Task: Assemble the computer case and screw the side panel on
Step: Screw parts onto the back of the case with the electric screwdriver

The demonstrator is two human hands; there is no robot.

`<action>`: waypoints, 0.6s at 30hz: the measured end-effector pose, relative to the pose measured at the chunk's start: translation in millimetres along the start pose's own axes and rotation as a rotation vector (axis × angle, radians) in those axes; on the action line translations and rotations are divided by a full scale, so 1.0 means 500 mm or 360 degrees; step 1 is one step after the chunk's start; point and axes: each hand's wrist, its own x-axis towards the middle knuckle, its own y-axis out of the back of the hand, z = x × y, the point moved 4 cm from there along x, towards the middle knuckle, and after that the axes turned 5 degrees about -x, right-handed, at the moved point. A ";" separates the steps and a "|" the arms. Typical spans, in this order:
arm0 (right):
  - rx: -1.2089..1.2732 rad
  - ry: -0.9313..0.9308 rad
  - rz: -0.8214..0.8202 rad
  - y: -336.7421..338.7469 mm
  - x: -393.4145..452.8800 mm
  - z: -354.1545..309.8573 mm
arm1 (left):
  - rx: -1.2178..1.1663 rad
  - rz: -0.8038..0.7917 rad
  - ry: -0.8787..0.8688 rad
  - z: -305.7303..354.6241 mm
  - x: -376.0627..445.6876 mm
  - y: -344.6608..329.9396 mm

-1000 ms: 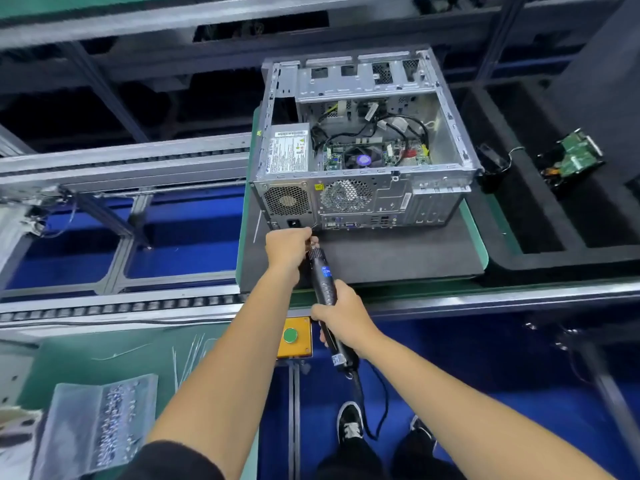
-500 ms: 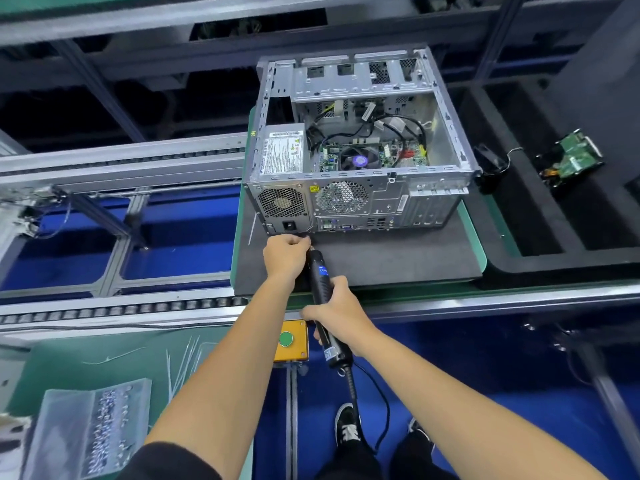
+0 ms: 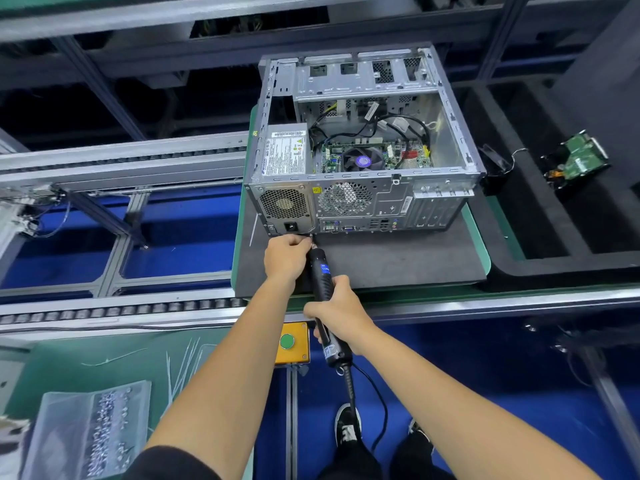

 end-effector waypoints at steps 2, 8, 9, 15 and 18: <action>0.0002 0.0003 0.0001 0.001 0.001 0.001 | 0.0009 0.0017 -0.0004 -0.002 0.001 -0.001; 0.0012 0.0008 0.0000 0.000 0.001 0.003 | 0.0000 0.0028 -0.0018 -0.006 0.003 -0.004; 0.0014 0.0009 -0.0001 0.001 0.001 0.003 | -0.0002 0.0032 -0.0026 -0.006 0.003 -0.004; 0.0017 0.0010 0.0004 -0.001 0.001 0.002 | -0.0014 0.0024 -0.0051 -0.007 0.002 -0.004; 0.0016 0.0010 0.0006 0.000 0.002 0.002 | 0.0001 0.0018 -0.0058 -0.008 0.002 -0.004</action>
